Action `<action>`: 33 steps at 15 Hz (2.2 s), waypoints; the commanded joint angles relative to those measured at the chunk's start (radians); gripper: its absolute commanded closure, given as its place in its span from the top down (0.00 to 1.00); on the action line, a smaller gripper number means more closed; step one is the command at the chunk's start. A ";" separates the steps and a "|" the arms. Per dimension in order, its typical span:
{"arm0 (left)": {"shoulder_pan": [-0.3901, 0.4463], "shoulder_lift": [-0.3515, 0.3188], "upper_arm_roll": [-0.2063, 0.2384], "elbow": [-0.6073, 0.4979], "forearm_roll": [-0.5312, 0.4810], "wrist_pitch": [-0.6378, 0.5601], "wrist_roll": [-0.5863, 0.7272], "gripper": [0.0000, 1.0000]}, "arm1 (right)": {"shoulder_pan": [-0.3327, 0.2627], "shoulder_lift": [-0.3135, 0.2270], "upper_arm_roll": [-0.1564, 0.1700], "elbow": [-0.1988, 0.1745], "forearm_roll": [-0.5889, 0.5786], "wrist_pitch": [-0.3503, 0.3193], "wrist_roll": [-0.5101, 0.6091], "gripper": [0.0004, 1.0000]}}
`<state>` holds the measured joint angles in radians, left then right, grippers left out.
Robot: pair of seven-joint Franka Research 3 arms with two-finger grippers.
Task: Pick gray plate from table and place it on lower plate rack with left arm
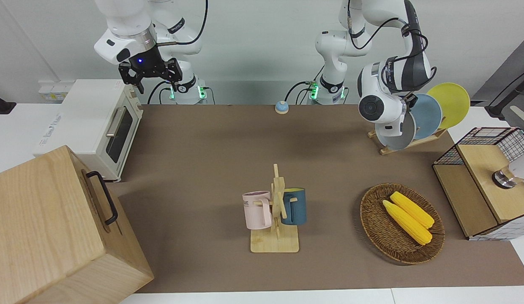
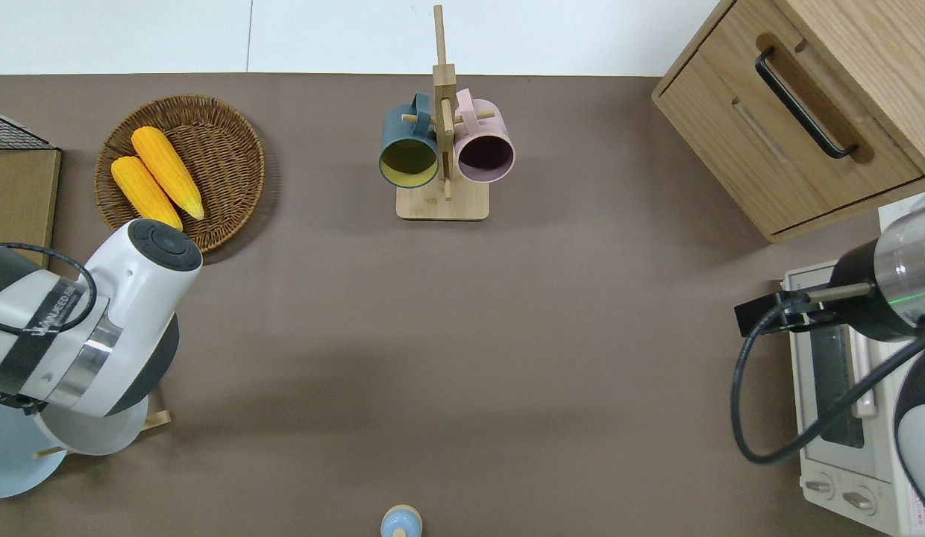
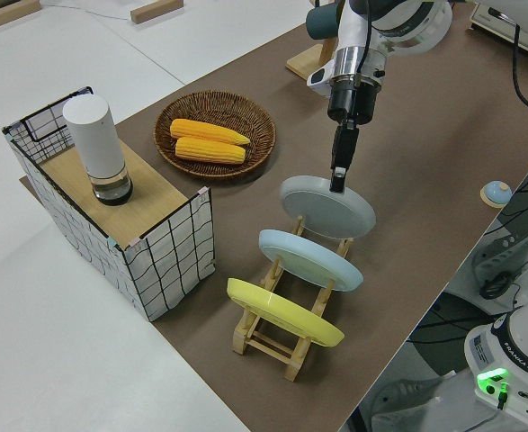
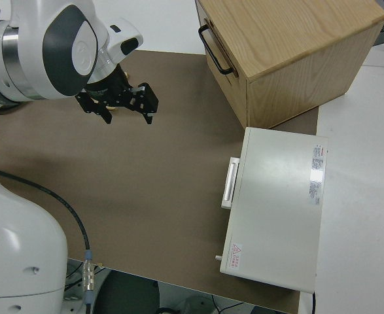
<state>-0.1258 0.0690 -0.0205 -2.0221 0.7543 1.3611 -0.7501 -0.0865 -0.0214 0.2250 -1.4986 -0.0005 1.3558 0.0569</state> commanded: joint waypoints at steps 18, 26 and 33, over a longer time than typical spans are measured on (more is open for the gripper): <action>-0.014 0.003 -0.006 0.019 -0.015 -0.020 -0.008 0.99 | -0.015 -0.005 0.007 0.006 0.004 -0.015 -0.003 0.99; -0.012 -0.040 -0.006 0.174 -0.355 0.145 0.001 0.99 | -0.015 -0.005 0.007 0.006 0.004 -0.015 -0.003 0.99; -0.003 -0.132 -0.003 0.203 -0.573 0.202 0.308 0.99 | -0.015 -0.005 0.007 0.006 0.004 -0.015 -0.003 0.99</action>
<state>-0.1278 -0.0268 -0.0344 -1.8218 0.2510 1.5492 -0.5946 -0.0865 -0.0214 0.2250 -1.4986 -0.0005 1.3558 0.0569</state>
